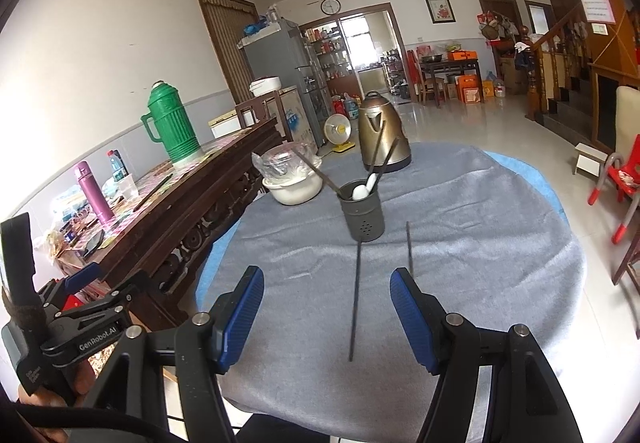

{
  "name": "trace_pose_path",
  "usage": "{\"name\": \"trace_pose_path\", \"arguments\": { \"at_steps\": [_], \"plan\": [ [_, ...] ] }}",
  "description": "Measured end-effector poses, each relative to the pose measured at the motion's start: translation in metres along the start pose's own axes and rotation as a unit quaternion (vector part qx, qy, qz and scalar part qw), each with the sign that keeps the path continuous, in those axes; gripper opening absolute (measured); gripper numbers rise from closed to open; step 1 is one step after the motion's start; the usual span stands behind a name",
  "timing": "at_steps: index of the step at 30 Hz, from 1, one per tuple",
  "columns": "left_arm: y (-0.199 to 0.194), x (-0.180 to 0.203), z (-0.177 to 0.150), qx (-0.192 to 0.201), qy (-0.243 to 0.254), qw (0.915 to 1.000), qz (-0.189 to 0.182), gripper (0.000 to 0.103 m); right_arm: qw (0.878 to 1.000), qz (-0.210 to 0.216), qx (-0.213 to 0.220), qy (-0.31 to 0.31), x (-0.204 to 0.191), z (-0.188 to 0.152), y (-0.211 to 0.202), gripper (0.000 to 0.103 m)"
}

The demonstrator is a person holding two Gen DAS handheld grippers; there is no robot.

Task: Organize utensils
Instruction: 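Move both tools toward the two remaining dark chopsticks, then lower both open tools down around the two dark chopsticks on the cloth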

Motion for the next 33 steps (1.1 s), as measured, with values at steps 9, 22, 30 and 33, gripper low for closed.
{"name": "trace_pose_path", "arguments": {
  "at_steps": [9, 22, 30, 33],
  "plan": [
    [0.055, 0.032, -0.008, -0.098, -0.003, 0.9937, -0.055, 0.092, 0.997, -0.021, 0.001, 0.077, 0.08, -0.006, 0.008, 0.067],
    [0.159, 0.081, -0.034, -0.217, -0.012, 0.9724, -0.086, 0.092, 0.982, 0.009, -0.137, 0.132, 0.126, -0.056, 0.13, 0.051],
    [0.223, 0.127, -0.016, -0.252, -0.021, 0.9615, -0.108, 0.092, 0.977, 0.0, -0.174, 0.128, 0.152, -0.05, 0.185, 0.05],
    [0.25, 0.148, -0.016, -0.266, -0.017, 0.9572, -0.112, 0.092, 0.974, 0.009, -0.188, 0.126, 0.16, -0.042, 0.207, 0.05]
  ]
}}
Point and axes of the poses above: each gripper's, at about its wrist camera, not at the fingertips, and y roughly the way its jaws point, x to its right, z to its top, the point moved 2 cm from there along y, roughly the way its jaws point, and after that the axes turned 13 degrees about -y, right-handed, at the moved point
